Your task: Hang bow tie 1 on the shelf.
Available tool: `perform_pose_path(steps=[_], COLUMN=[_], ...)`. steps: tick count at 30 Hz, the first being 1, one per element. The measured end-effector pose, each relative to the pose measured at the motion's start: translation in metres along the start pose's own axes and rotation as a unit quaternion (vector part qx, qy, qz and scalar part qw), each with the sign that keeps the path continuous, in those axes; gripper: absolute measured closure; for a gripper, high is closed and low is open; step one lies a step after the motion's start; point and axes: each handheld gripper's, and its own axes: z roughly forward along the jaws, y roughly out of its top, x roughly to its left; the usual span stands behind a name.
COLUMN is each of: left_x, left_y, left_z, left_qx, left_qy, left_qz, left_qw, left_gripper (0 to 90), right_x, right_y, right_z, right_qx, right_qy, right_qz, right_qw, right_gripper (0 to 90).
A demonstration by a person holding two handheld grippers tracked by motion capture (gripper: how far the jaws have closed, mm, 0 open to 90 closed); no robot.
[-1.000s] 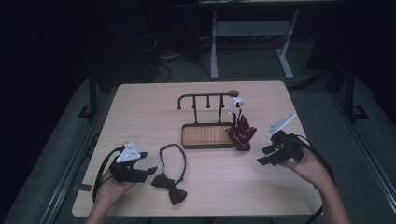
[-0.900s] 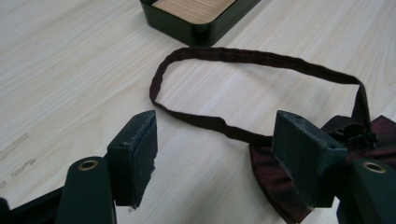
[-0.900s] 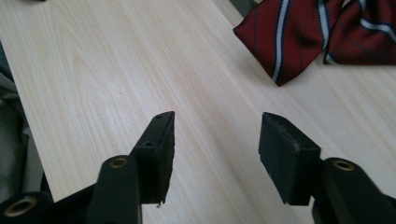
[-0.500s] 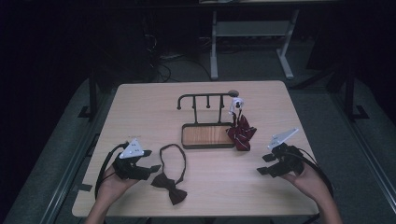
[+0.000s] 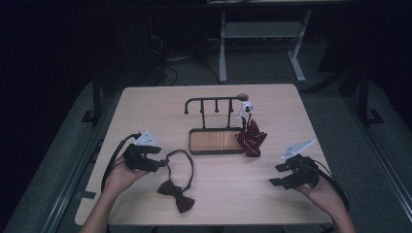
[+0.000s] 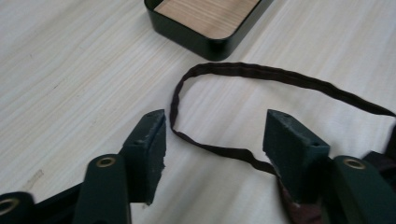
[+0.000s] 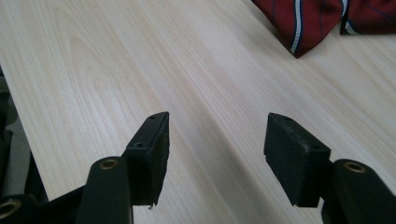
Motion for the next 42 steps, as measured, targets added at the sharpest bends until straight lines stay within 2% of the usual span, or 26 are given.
perform_pose_path(steps=[5,10,16,19,25,27,30,34,35,37,42], left_x=[0.010,0.016,0.023,0.025,0.026,0.026,0.026,0.024,0.024,0.024,0.020], left_y=[0.009,0.013,0.011,0.011,0.011,0.011,0.011,0.012,0.012,0.013,0.024], left_z=[0.015,0.029,0.044,0.047,0.051,0.054,0.056,0.056,0.056,0.054,0.038], left_qx=[0.033,0.046,0.088,0.092,0.104,0.110,0.108,0.111,0.115,0.128,0.114], left_qy=[-0.005,0.004,0.006,0.004,-0.004,-0.005,-0.006,-0.010,-0.006,-0.016,-0.020], left_qz=[0.001,-0.003,-0.012,-0.015,-0.015,-0.016,-0.014,-0.009,-0.011,-0.012,0.008], left_qw=[0.9995,0.9989,0.9960,0.9956,0.9945,0.9938,0.9940,0.9938,0.9933,0.9916,0.9933], left_gripper=[46.4,54.1,60.9,63.9,76.0,76.7,78.4,88.9,89.3,90.0,90.0], right_x=[0.001,0.001,0.001,0.002,0.002,0.002,0.001,0.001,0.001,0.001,0.001], right_y=[-0.001,-0.002,-0.001,-0.001,0.000,0.000,-0.001,-0.002,-0.002,-0.002,-0.002], right_z=[0.001,0.000,-0.002,-0.002,-0.002,-0.003,-0.004,-0.004,-0.004,-0.004,-0.003], right_qx=[0.000,-0.003,-0.004,-0.005,-0.006,-0.007,-0.008,-0.012,-0.012,-0.014,-0.014], right_qy=[0.000,0.000,-0.003,-0.004,-0.004,-0.007,-0.009,-0.010,-0.010,-0.007,-0.006], right_qz=[-0.002,-0.004,-0.006,-0.008,-0.011,-0.012,-0.015,-0.013,-0.013,-0.013,-0.014], right_qw=[1.0000,1.0000,1.0000,0.9999,0.9999,0.9999,0.9998,0.9998,0.9998,0.9998,0.9998], right_gripper=[40.5,40.8,41.3,41.3,41.5,42.0,42.6,42.8,42.8,42.7,42.6])
